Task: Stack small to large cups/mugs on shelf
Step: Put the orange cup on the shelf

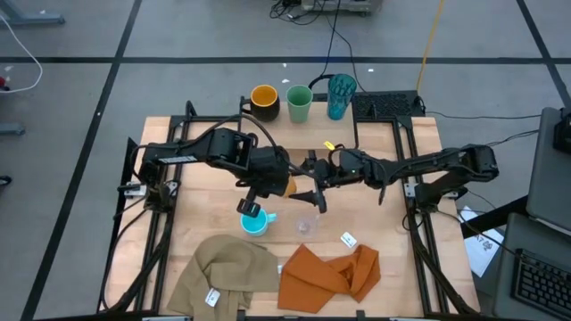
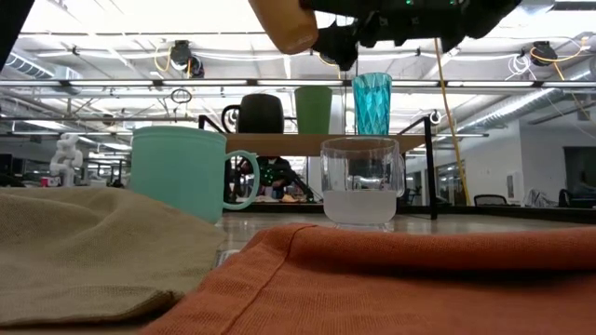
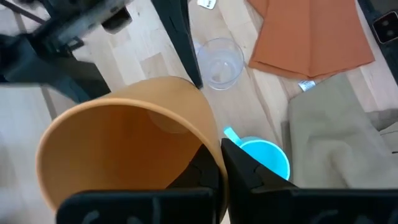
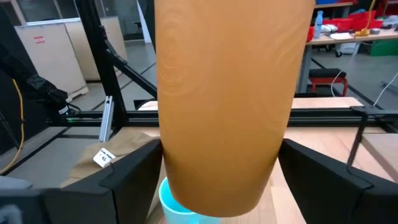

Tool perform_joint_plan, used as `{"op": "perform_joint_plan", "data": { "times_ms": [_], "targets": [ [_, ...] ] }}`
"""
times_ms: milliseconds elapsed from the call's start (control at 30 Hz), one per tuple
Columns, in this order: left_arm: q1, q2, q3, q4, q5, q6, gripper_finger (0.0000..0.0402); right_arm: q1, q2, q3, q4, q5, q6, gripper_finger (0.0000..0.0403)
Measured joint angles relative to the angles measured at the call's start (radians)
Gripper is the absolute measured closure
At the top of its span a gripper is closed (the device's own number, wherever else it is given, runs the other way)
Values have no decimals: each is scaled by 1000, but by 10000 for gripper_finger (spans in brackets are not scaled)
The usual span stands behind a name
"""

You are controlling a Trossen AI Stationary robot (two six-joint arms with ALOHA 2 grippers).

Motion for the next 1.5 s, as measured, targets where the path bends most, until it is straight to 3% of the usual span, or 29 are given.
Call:
{"op": "perform_joint_plan", "data": {
  "times_ms": [333,1500],
  "targets": [
    [-1,0,-1,-36,6,-22,400,0,84,97,-48,-67,-8,94],
    [1,-1,1,-31,-17,-1,399,1,83,101,-55,-80,-16,129]
  ]
}}
